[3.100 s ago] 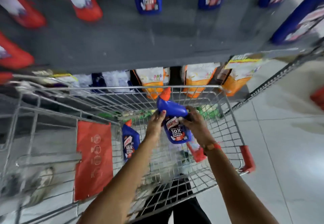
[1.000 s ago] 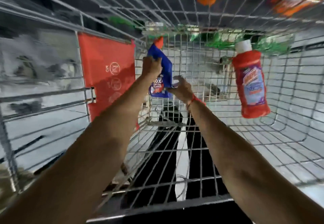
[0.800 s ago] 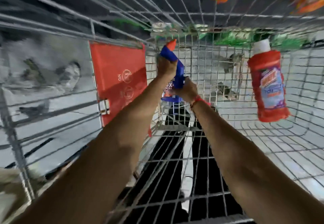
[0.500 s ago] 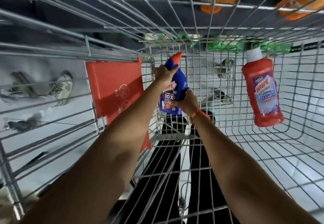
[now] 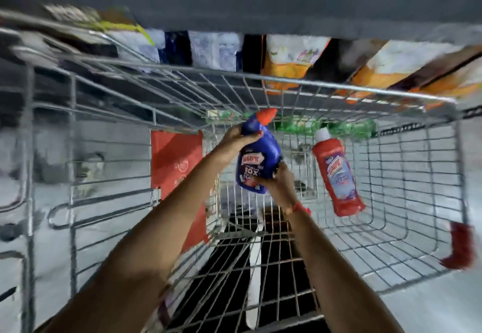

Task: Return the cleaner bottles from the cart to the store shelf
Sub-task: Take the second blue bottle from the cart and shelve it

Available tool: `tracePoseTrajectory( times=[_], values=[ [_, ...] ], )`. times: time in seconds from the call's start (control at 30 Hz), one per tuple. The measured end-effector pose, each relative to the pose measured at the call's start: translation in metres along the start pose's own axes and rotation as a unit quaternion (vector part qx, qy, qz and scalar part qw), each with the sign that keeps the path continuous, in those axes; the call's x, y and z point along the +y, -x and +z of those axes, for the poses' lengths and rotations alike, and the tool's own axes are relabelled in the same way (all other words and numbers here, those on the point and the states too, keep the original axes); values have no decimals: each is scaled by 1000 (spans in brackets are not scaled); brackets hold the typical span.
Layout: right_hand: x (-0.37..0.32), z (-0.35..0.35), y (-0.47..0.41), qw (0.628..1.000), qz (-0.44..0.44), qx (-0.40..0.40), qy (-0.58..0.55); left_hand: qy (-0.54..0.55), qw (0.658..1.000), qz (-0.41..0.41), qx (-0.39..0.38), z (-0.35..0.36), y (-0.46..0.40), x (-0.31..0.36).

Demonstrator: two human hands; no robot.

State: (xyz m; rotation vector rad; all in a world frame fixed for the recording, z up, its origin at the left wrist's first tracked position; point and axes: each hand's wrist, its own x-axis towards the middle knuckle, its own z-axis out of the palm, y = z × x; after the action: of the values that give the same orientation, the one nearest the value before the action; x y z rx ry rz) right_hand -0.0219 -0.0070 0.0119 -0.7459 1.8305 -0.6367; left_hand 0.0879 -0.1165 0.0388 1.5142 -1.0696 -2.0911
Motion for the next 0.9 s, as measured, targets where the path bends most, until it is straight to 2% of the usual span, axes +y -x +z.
tracePoseTrajectory(
  times=[0.13, 0.27, 0.4, 0.53, 0.7, 0.9],
  values=[
    [-41, -32, 20, 996, -72, 26, -48, -6, 993, 114, 21, 32, 39, 57],
    [-97, -67, 40, 982, -144, 72, -103, -6, 981, 192, 30, 64, 61, 115],
    [-159, -109, 55, 952, -237, 122, -151, -43, 951, 305, 3, 92, 85, 191],
    [-211, -154, 53, 922, -311, 168, -158, -32, 923, 384, -8, 114, 101, 255],
    [-256, -194, 34, 920, -345, 162, -91, 2, 900, 434, 43, 130, 92, 290],
    [-265, -212, 10, 917, -374, 139, -25, 17, 905, 412, 103, 134, 72, 286]
  ],
)
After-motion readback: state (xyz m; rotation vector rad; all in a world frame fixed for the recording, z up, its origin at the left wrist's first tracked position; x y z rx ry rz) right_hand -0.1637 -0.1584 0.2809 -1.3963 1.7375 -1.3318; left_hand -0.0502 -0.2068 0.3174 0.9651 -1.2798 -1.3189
